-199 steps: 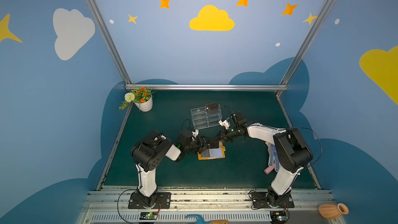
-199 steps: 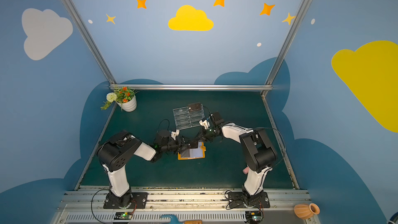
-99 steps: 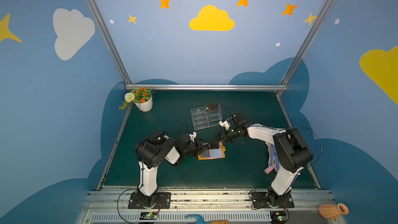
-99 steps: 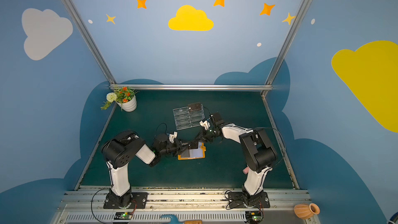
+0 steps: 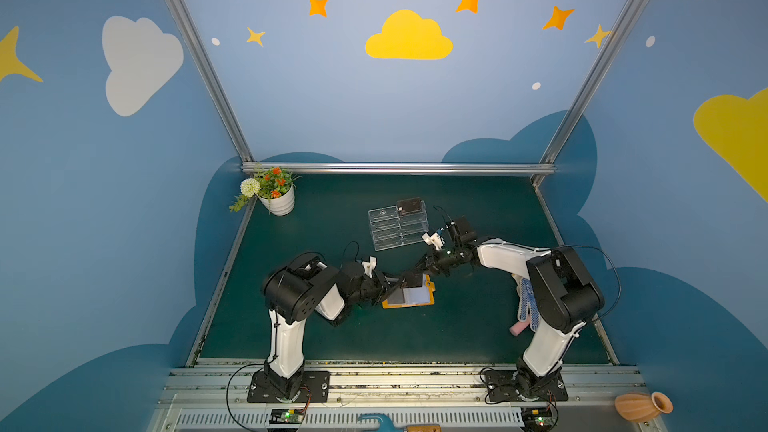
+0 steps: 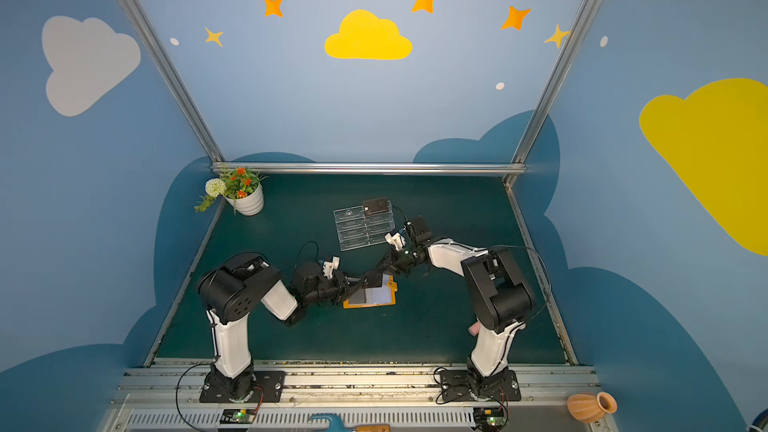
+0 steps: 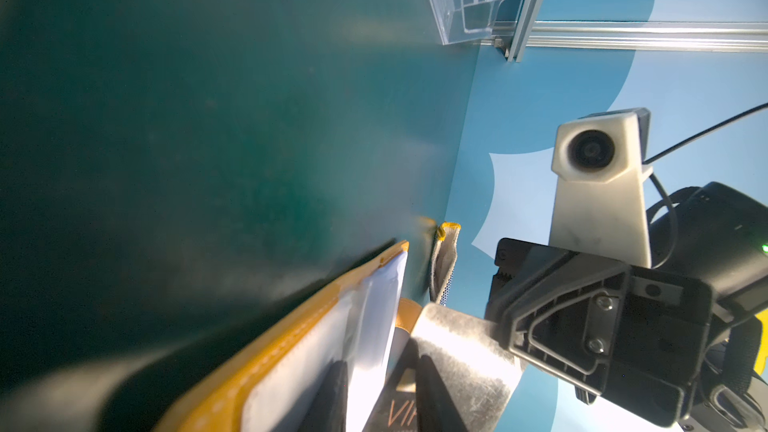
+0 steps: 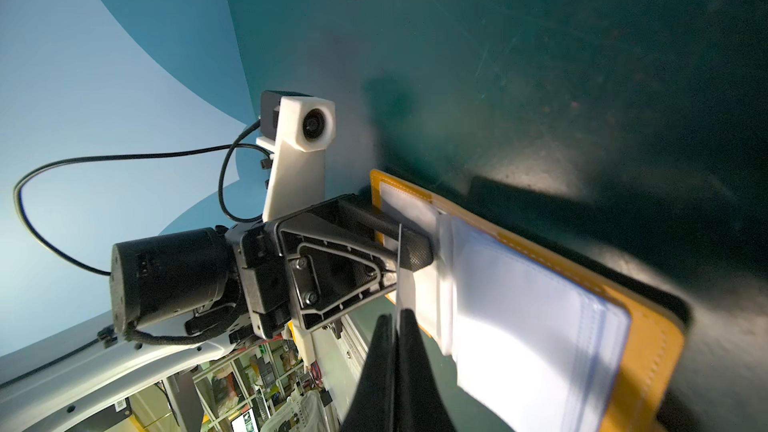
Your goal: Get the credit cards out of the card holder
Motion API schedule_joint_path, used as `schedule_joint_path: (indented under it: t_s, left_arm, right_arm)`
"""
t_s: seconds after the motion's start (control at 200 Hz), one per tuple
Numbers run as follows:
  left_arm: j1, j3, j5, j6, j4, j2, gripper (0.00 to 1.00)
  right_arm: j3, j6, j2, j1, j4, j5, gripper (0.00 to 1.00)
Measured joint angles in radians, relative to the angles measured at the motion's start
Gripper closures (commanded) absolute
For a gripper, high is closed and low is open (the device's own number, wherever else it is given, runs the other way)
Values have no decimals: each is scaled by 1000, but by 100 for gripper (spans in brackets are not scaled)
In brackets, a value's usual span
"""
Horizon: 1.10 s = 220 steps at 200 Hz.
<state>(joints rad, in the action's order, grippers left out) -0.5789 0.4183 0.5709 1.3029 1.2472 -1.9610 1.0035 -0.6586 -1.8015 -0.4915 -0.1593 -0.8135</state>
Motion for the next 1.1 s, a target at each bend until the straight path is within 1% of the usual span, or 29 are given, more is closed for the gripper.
schedule_joint_path:
  t_s: [0.155, 0.46, 0.591, 0.686, 0.791, 0.871, 1.101]
  left_arm:
    - [0, -10, 8, 16, 47, -11, 60]
    - [0, -20, 15, 27, 112, -34, 58]
    - [0, -25, 16, 30, 123, -35, 57]
    - [-2, -25, 19, 34, 126, -35, 56]
    - [-3, -25, 23, 37, 134, -37, 54]
    - [-4, -25, 26, 39, 144, -41, 53]
    - [-4, -25, 39, 45, 184, -54, 43]
  right_arm:
    - [-1, 0, -10, 0, 8, -10, 100]
    - [-19, -10, -51, 2, 46, -35, 100]
    - [-26, -14, -75, 4, 54, -40, 95]
    - [-28, -14, -85, 6, 55, -40, 95]
    - [-28, -14, -90, 6, 60, -42, 96]
    - [-36, -15, -91, 6, 83, -48, 100]
    - [-91, -48, -96, 13, 188, -94, 100]
